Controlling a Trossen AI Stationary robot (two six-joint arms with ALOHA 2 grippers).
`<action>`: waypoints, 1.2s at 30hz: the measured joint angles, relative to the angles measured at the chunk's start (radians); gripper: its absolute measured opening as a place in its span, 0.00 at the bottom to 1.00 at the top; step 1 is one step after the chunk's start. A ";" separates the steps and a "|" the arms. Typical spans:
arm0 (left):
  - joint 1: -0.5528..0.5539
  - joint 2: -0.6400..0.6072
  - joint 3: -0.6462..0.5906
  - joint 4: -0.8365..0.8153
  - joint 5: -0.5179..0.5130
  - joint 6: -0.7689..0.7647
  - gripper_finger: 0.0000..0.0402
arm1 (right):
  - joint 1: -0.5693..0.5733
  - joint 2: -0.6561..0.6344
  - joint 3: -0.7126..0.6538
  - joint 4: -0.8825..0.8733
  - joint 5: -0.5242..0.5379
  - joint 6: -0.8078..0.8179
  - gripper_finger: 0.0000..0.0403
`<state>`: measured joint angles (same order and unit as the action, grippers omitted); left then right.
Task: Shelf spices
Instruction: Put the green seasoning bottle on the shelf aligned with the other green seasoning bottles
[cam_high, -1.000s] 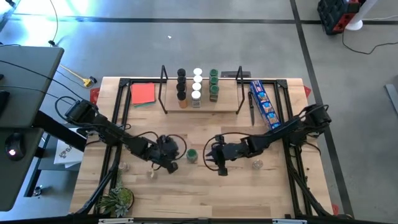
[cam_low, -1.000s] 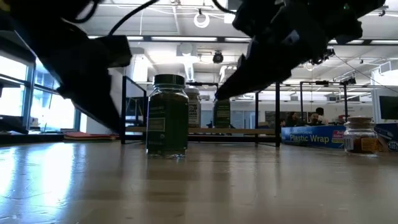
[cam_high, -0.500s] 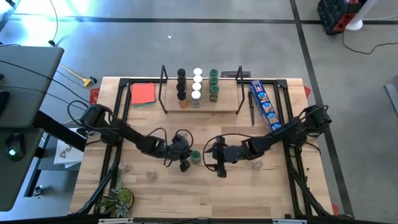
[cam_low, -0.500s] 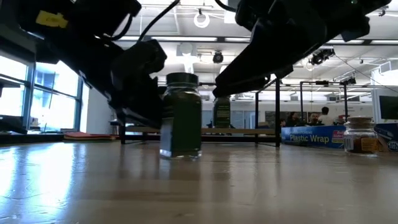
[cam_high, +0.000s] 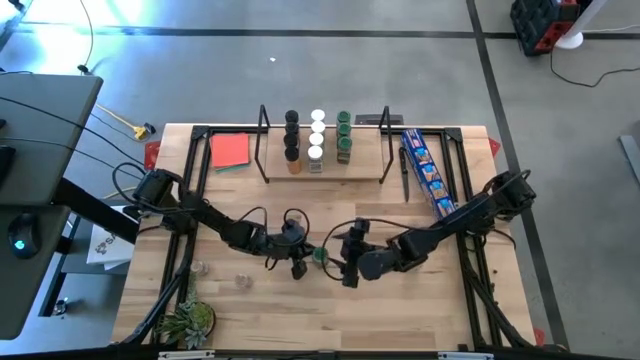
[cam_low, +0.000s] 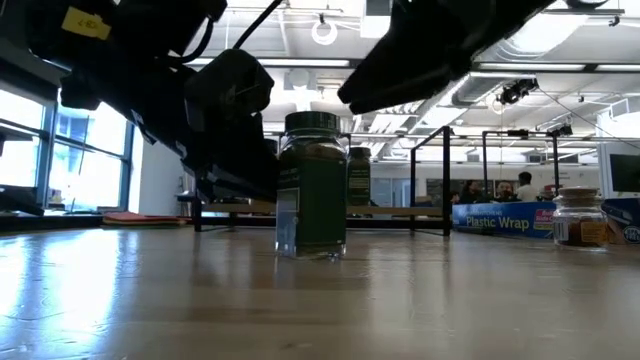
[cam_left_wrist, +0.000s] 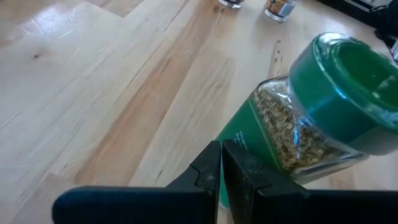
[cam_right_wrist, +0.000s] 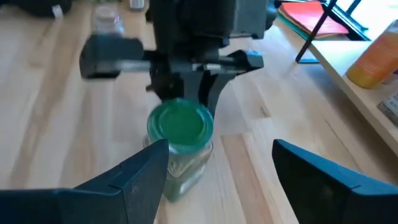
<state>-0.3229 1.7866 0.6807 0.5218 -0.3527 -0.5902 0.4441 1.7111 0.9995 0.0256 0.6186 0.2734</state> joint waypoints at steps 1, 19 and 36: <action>0.000 0.000 0.000 0.001 0.000 0.000 0.04 | -0.003 0.000 0.003 0.000 -0.006 0.017 0.70; -0.009 0.000 0.000 -0.001 -0.006 0.008 0.03 | -0.032 0.082 0.001 0.156 -0.079 -0.050 0.70; -0.061 -0.002 0.000 0.002 -0.075 -0.010 0.04 | -0.066 -0.055 0.000 -0.079 -0.078 -0.094 0.70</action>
<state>-0.3836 1.7847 0.6807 0.5238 -0.4274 -0.6006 0.3781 1.6562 0.9993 -0.0531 0.5407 0.1794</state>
